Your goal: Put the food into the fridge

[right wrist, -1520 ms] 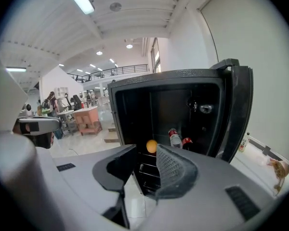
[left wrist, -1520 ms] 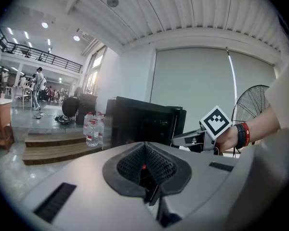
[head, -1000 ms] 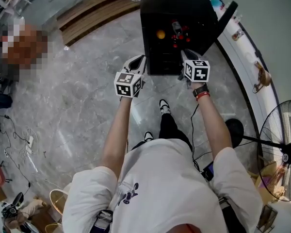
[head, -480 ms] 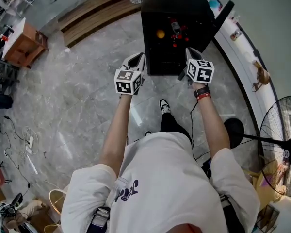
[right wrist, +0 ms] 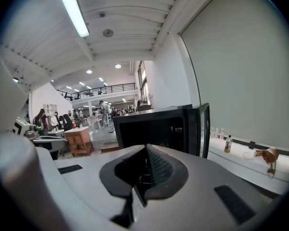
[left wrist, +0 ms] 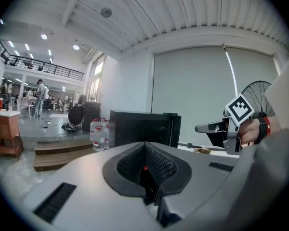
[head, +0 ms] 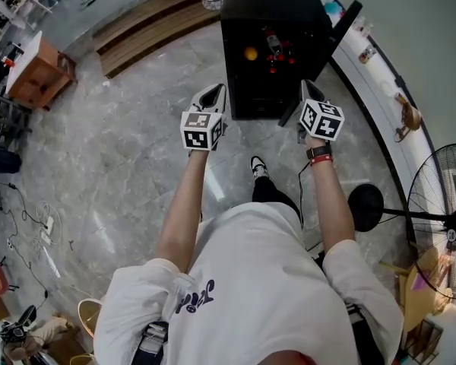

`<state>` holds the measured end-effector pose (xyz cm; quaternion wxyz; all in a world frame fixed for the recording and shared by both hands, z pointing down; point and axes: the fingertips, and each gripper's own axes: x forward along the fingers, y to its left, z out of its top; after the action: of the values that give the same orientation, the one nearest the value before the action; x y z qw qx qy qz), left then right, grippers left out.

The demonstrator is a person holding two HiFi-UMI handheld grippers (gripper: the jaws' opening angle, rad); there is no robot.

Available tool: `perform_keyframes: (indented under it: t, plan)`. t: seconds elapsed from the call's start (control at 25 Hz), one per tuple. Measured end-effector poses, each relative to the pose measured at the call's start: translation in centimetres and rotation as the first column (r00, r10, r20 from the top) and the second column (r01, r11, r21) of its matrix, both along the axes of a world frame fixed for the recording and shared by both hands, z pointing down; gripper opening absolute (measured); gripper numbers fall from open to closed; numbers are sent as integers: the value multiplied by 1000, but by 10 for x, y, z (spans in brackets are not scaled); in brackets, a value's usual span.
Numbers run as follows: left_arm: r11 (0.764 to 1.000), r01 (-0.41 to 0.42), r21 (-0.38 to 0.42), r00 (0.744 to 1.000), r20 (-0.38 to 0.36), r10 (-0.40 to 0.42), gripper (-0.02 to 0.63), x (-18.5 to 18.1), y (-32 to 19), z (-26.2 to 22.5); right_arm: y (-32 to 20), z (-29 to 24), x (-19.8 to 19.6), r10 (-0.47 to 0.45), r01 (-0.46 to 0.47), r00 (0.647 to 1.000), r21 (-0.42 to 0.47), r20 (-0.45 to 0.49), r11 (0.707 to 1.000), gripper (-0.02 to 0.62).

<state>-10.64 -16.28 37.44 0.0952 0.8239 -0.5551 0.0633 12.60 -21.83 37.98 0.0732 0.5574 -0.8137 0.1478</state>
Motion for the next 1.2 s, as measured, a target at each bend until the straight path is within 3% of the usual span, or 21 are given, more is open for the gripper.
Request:
perform_keyframes:
  t: [0.36, 0.72, 1.2]
  plan:
    - [999, 50, 10, 998, -35, -50, 20, 0, 21, -1, 27, 0, 18, 51, -51, 999, 25, 3, 998, 15]
    - [996, 53, 72, 998, 15, -54, 20, 6, 34, -13, 47, -6, 12, 42, -42, 999, 53, 0, 998, 15]
    - [993, 64, 94, 997, 26, -67, 20, 12, 46, -21, 63, -9, 5, 57, -59, 998, 62, 23, 996, 15]
